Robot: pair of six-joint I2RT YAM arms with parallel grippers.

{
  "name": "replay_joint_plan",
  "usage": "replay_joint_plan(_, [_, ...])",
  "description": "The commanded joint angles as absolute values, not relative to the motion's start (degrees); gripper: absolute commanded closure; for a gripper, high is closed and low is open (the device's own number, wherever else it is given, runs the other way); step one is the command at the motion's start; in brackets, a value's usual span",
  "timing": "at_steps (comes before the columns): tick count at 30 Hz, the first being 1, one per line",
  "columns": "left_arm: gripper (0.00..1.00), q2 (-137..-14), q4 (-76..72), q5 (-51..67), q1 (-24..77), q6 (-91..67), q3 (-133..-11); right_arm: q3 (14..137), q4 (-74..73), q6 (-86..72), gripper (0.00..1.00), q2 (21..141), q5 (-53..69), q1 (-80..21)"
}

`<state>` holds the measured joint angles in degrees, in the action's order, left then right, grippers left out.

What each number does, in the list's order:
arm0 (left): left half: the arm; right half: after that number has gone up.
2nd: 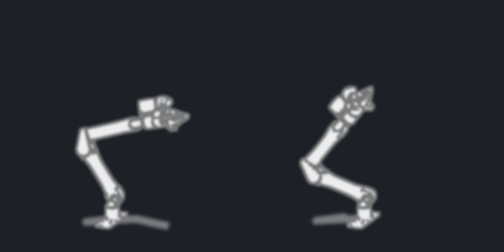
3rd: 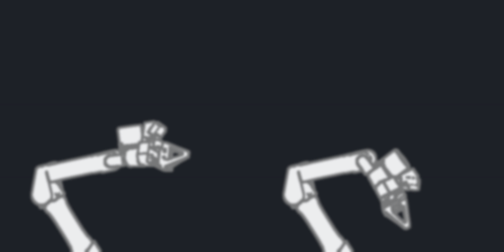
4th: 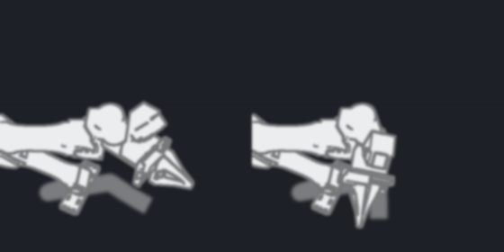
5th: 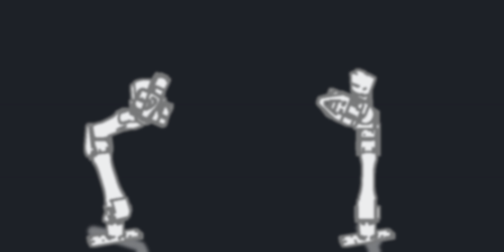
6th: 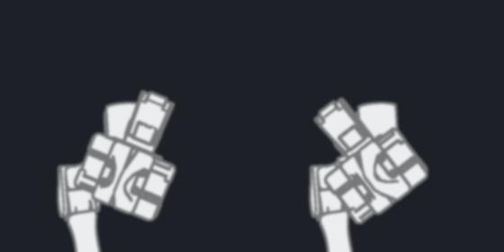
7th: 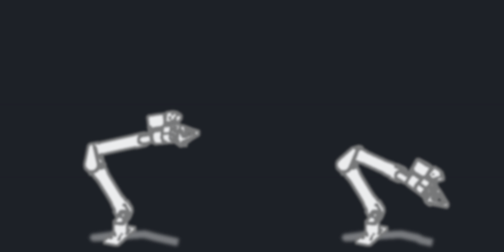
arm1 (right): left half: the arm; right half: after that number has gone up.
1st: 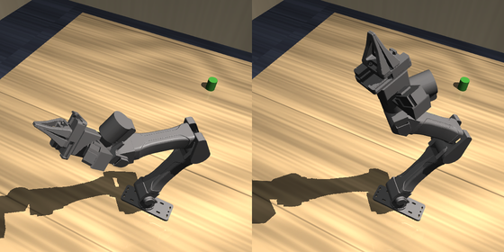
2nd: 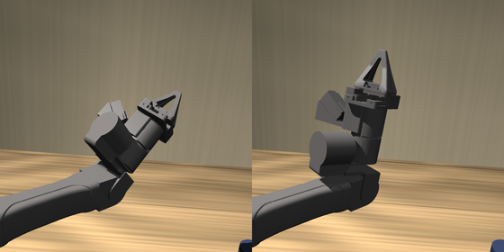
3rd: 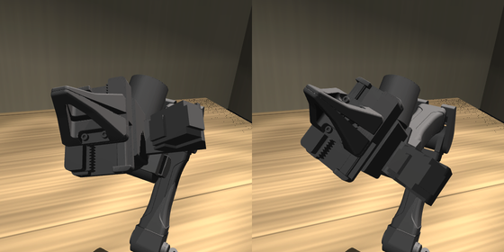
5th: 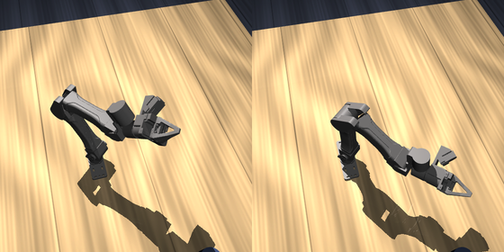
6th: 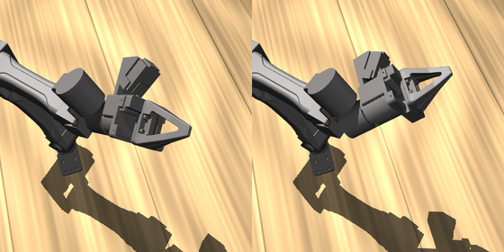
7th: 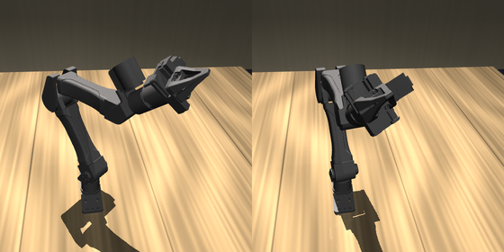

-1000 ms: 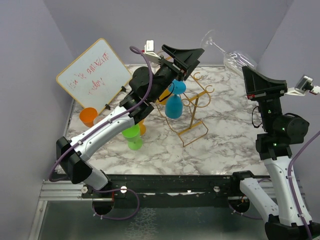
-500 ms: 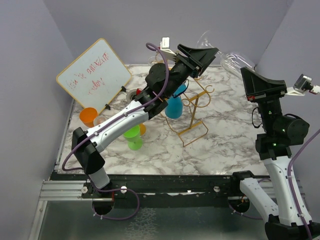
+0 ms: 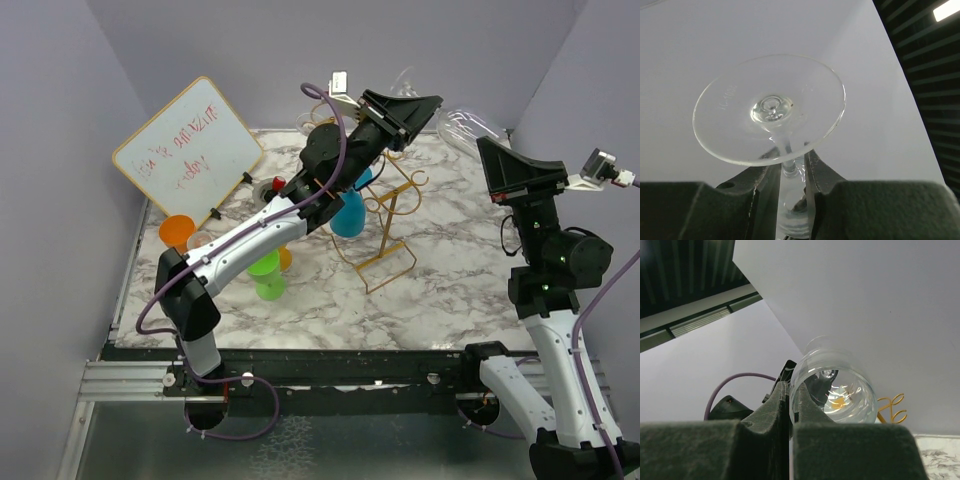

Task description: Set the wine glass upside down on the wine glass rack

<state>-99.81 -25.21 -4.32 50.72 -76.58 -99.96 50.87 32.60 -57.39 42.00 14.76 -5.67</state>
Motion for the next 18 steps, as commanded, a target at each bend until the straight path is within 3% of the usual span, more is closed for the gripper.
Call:
replay_joint_plan(1, [0.76, -101.21, -28.03, -1.66, 51.03, -78.53, -103.12, 50.37, 36.34, -58.35, 0.99, 42.09, 16.35, -5.71])
replay_joint_plan(6, [0.82, -102.7, -28.25, 1.36, 51.05, -79.5, -104.74, 49.75, 37.55, -59.02, 0.99, 42.6, 16.87, -5.71])
replay_joint_plan(9, [0.99, -103.53, -28.91, 2.97, 51.07, -80.38, -104.85, 49.48, 38.05, -59.4, 0.99, 43.01, 17.18, -5.71])
replay_joint_plan(13, [1.0, -104.36, -30.73, 3.88, 51.16, -79.2, -105.02, 49.22, 37.56, -59.41, 0.99, 43.26, 17.41, -5.77])
replay_joint_plan(15, [1.0, -104.45, -31.46, 4.28, 51.07, -77.64, -105.26, 49.32, 35.88, -59.18, 0.92, 42.96, 17.06, -5.76])
replay_joint_plan(18, [1.0, -103.82, -32.17, 3.93, 50.95, -75.22, -105.09, 49.76, 32.59, -58.64, 0.73, 42.19, 15.89, -5.73])
